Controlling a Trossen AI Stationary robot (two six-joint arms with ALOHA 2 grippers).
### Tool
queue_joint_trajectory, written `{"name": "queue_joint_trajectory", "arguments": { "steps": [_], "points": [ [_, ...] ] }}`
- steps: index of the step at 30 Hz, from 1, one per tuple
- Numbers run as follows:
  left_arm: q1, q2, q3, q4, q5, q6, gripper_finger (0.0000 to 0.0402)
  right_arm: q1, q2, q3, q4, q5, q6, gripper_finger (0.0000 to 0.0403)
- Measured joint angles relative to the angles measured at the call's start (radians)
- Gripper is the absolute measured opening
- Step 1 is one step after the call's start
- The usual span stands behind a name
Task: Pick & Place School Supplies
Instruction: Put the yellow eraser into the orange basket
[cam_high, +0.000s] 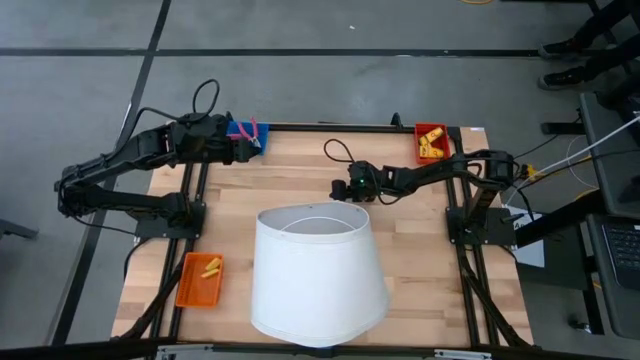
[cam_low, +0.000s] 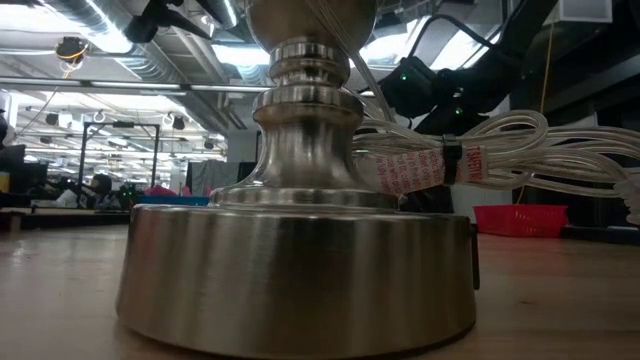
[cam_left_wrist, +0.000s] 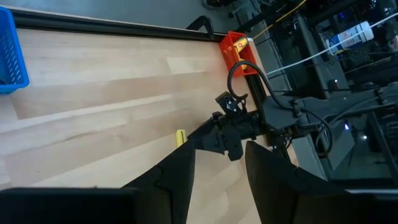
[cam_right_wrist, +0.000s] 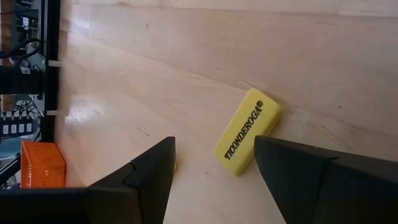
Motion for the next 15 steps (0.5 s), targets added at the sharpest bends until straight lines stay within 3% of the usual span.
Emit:
{"name": "queue_joint_trajectory", "arguments": {
  "steps": [15],
  "points": [
    [0.0, 0.0, 0.0, 0.024, 0.0, 0.0, 0.0137, 0.013, 0.0, 0.0, 0.007, 0.011, 0.015, 0.0224]
  ]
}}
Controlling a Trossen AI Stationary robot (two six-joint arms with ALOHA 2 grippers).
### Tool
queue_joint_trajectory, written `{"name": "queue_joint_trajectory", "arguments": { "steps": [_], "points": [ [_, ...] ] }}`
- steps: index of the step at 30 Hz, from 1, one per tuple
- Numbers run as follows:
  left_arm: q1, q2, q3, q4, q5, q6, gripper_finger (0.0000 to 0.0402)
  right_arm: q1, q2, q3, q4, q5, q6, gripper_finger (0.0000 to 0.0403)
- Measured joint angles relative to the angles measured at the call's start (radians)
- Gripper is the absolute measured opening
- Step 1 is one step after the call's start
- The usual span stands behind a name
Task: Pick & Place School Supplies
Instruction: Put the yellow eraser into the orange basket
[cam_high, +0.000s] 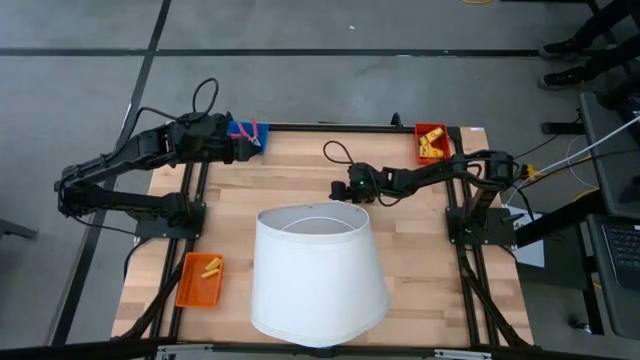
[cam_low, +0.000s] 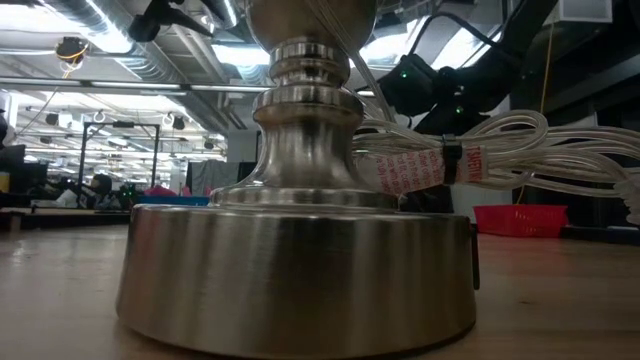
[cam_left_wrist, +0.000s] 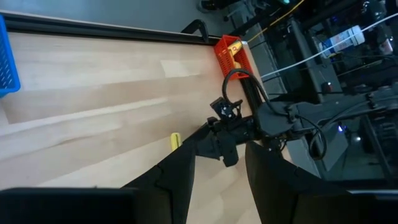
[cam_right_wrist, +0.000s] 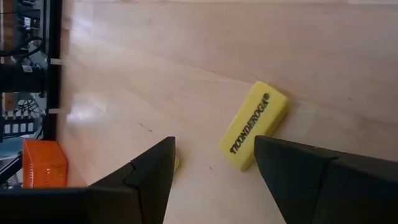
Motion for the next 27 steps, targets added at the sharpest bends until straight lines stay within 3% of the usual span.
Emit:
{"name": "queue_joint_trajectory", "arguments": {
  "steps": [10, 19, 27],
  "points": [
    [0.0, 0.0, 0.0, 0.028, 0.016, 0.0, 0.0137, 0.024, 0.068, 0.003, 0.047, 0.009, 0.011, 0.0224],
    [0.0, 0.0, 0.0, 0.028, 0.049, -0.002, 0.0137, 0.025, -0.009, -0.001, 0.023, 0.02, -0.003, 0.0224],
    [0.0, 0.0, 0.0, 0.028, 0.049, 0.007, 0.0137, 0.025, 0.004, 0.028, 0.037, 0.046, 0.004, 0.0224]
  ]
}}
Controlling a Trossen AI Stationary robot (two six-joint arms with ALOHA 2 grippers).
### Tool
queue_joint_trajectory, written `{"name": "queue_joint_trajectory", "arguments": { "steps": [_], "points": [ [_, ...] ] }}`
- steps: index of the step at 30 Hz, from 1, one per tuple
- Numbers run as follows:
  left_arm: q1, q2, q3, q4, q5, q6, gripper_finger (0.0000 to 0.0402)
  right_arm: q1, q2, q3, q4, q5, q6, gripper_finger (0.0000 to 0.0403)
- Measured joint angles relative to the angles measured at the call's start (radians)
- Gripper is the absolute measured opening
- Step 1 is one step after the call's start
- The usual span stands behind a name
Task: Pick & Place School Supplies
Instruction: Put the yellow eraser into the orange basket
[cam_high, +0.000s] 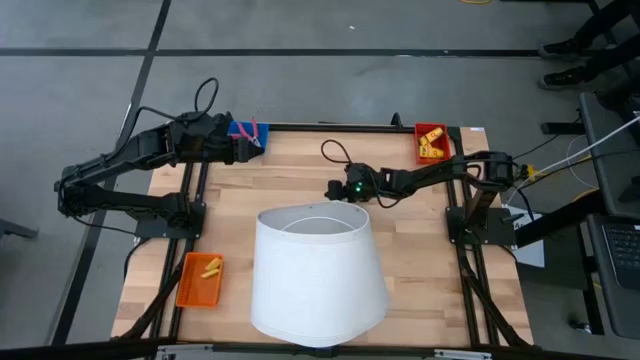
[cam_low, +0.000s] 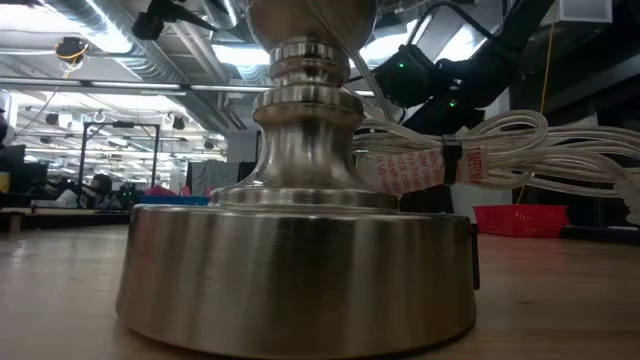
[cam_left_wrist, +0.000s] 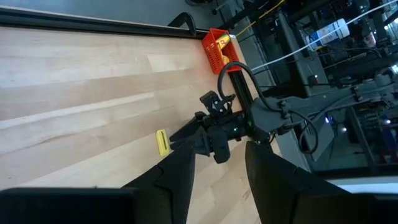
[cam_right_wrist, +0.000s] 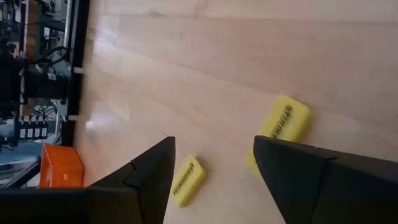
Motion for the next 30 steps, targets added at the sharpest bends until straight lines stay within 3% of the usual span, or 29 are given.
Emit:
{"name": "queue_joint_trajectory", "arguments": {
  "steps": [11, 30],
  "points": [
    [0.0, -0.004, 0.0, 0.001, 0.019, -0.007, 0.0137, -0.003, 0.037, 0.053, -0.128, -0.002, -0.057, 0.0224],
    [0.0, -0.004, 0.0, 0.004, 0.018, -0.018, 0.0137, 0.011, 0.042, 0.053, -0.109, 0.016, -0.054, 0.0224]
  ]
}}
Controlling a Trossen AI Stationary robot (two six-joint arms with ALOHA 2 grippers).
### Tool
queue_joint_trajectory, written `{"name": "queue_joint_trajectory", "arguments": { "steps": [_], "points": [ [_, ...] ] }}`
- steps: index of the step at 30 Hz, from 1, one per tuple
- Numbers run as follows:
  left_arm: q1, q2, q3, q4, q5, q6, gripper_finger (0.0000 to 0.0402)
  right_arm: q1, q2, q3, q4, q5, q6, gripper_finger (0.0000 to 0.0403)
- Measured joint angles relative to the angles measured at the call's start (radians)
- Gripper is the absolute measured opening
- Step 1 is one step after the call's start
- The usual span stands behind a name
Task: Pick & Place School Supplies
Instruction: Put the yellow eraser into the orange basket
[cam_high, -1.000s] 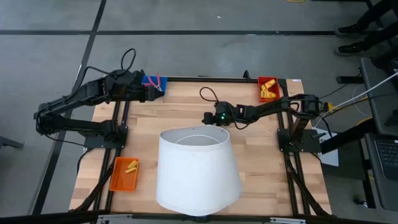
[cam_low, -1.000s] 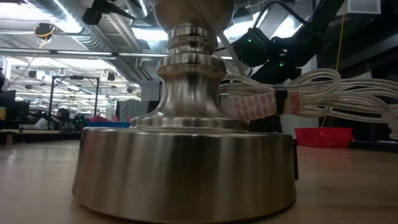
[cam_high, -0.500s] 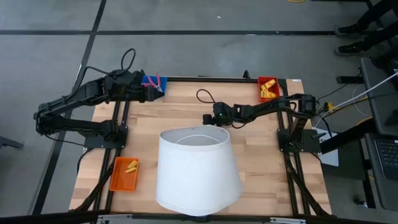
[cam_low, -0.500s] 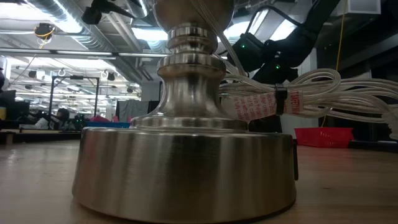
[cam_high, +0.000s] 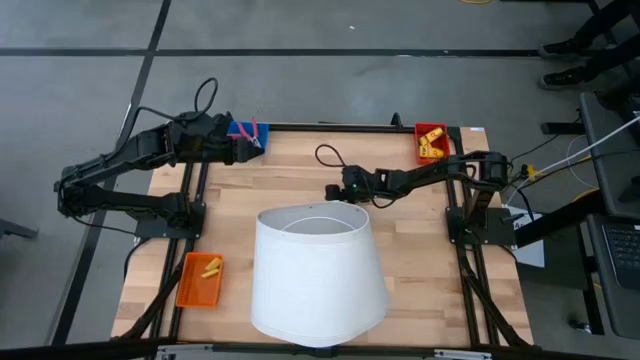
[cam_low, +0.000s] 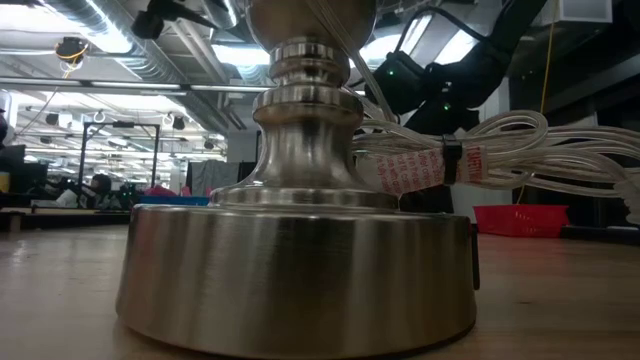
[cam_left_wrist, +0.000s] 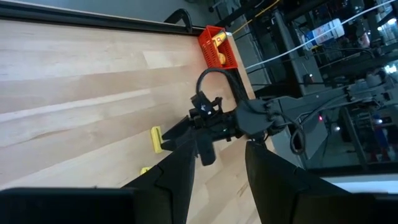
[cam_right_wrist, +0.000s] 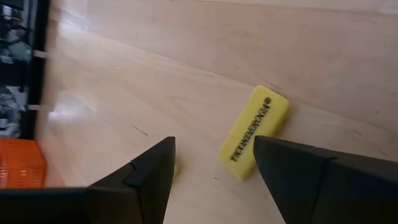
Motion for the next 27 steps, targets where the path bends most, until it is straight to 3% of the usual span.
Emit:
{"name": "queue_joint_trajectory", "arguments": {
  "steps": [21, 27],
  "points": [
    [0.0, 0.0, 0.0, 0.011, 0.007, 0.003, 0.0137, 0.005, 0.008, 0.0, -0.066, 0.007, -0.014, 0.0224],
    [0.0, 0.0, 0.0, 0.011, 0.008, 0.011, 0.0137, 0.018, 0.0, 0.0, 0.017, 0.025, -0.015, 0.0224]
  ]
}}
